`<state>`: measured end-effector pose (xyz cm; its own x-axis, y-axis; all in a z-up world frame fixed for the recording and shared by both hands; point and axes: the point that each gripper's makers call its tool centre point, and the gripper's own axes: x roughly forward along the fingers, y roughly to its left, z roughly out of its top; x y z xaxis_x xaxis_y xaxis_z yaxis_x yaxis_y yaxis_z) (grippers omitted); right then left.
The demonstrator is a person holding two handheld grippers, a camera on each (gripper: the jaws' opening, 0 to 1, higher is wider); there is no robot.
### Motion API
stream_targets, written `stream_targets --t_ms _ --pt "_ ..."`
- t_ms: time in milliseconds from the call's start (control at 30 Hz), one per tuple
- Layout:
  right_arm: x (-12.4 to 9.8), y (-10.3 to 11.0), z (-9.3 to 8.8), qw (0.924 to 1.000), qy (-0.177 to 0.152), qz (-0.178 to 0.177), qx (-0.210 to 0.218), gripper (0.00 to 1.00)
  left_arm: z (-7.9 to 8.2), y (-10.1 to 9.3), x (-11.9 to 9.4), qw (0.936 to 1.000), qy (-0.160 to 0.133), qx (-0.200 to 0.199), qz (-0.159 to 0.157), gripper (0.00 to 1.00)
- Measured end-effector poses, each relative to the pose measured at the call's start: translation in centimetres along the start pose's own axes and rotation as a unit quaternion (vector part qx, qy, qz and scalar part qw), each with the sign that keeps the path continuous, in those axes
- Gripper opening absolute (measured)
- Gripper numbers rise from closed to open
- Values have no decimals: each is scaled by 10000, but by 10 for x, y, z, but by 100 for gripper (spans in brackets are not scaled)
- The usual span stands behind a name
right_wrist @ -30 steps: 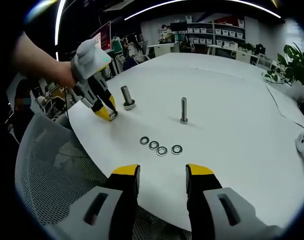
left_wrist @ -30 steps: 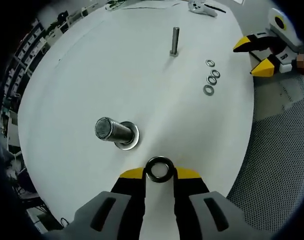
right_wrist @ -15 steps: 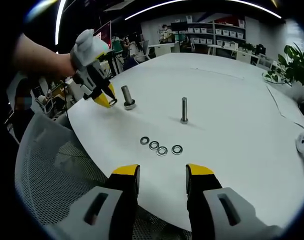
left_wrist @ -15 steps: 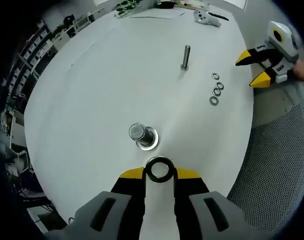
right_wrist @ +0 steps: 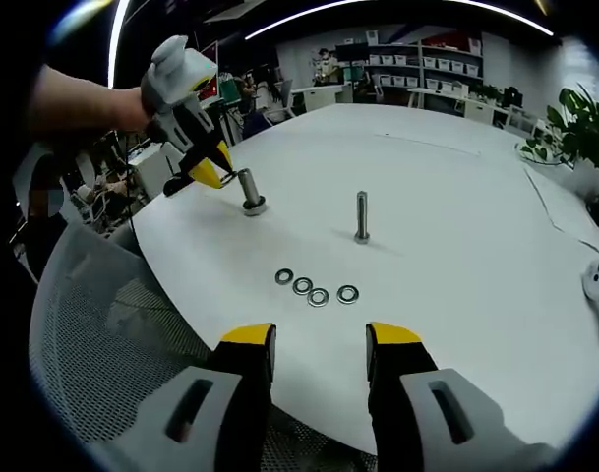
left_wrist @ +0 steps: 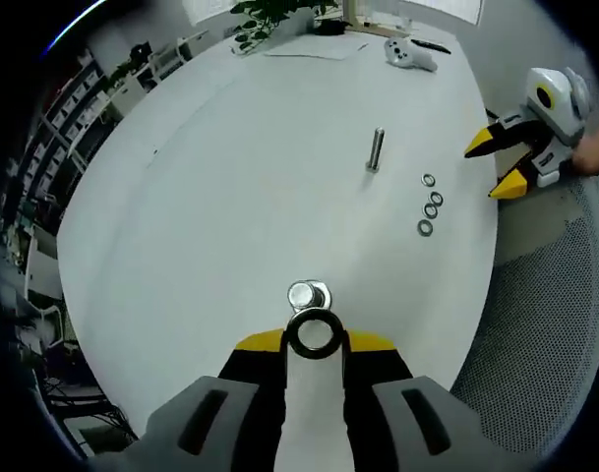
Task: Place the washer onto the threaded stud by aligning its center hole with the stud, sliding it down to the base, and recovering from edge contact or off-axis alignment until the washer reaches the visible bottom stop.
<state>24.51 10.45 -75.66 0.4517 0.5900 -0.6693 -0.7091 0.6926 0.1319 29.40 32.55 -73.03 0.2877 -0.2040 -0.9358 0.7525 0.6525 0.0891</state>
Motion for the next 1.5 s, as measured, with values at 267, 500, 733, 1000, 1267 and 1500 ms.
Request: stream_targets --t_ms 267,500,733,1000,1267,1500 --pt "0 0 1 10000 -9 -6 7 39 7 -1 -3 9999 -118 10 -21 18" --pt "-1 0 0 10000 0 -11 14 39 15 6 2 9999 -136 49 17 18" --pt "0 0 0 10000 -8 -14 14 39 21 10 7 9999 -102 129 12 18" --pt "-1 -1 1 10000 -14 -25 24 39 22 10 17 9995 127 268 -113 18" --pt "-1 -1 1 10000 -22 -42 29 39 18 8 30 9988 311 277 -246 18" --pt "-1 -2 0 10000 -7 -59 33 39 14 7 41 9978 476 376 -280 19"
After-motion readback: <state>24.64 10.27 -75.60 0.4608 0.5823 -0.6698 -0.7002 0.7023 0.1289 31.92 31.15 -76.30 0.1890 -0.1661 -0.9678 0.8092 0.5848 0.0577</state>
